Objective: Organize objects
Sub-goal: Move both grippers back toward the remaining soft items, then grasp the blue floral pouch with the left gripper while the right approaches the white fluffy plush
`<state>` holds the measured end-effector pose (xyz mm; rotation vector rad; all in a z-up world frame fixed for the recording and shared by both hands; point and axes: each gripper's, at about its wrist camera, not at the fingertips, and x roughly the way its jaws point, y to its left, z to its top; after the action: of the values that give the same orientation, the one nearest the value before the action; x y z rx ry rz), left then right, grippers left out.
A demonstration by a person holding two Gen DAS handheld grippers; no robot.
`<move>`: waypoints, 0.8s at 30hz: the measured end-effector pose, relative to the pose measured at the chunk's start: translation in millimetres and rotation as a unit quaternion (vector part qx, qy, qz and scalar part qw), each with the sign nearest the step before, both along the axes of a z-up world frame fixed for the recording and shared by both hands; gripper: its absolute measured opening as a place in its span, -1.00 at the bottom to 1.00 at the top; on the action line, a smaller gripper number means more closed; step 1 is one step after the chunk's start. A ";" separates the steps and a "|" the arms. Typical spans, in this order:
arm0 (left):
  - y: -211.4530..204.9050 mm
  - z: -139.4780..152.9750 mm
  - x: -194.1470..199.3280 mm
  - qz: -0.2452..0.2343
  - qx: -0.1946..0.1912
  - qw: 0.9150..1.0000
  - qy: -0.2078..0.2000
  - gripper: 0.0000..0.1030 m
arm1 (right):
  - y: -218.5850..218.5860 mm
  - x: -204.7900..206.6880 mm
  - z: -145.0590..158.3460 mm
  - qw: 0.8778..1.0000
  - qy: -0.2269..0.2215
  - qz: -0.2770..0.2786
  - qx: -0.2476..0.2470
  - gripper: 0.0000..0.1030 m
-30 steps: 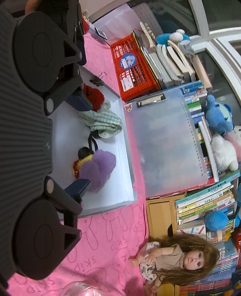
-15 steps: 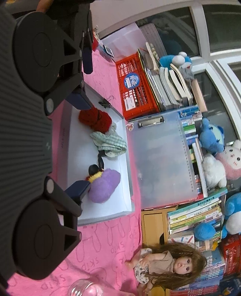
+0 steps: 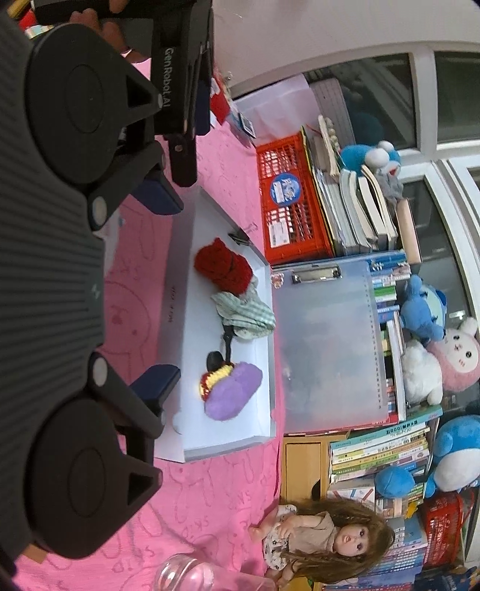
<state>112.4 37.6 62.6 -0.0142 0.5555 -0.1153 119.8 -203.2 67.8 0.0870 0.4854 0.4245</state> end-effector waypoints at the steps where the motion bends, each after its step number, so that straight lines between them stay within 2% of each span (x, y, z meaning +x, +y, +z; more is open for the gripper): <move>1: 0.9 -1.0 -3.8 0.001 0.002 1.000 -0.001 0.67 | 1.3 -3.2 -1.1 1.000 -0.002 0.003 -0.004 0.85; 12: 17.8 -20.6 -39.9 0.014 -0.010 1.000 0.001 0.74 | 22.6 -32.8 -15.8 0.997 -0.026 0.036 -0.057 0.99; 24: 23.3 -39.4 -58.8 0.019 0.011 1.000 0.001 0.84 | 37.7 -43.8 -33.9 0.994 -0.023 0.055 -0.086 1.00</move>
<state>53.6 60.9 23.3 -0.0045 0.5585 -0.0722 75.9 -165.5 33.9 -0.1169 0.4816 0.4904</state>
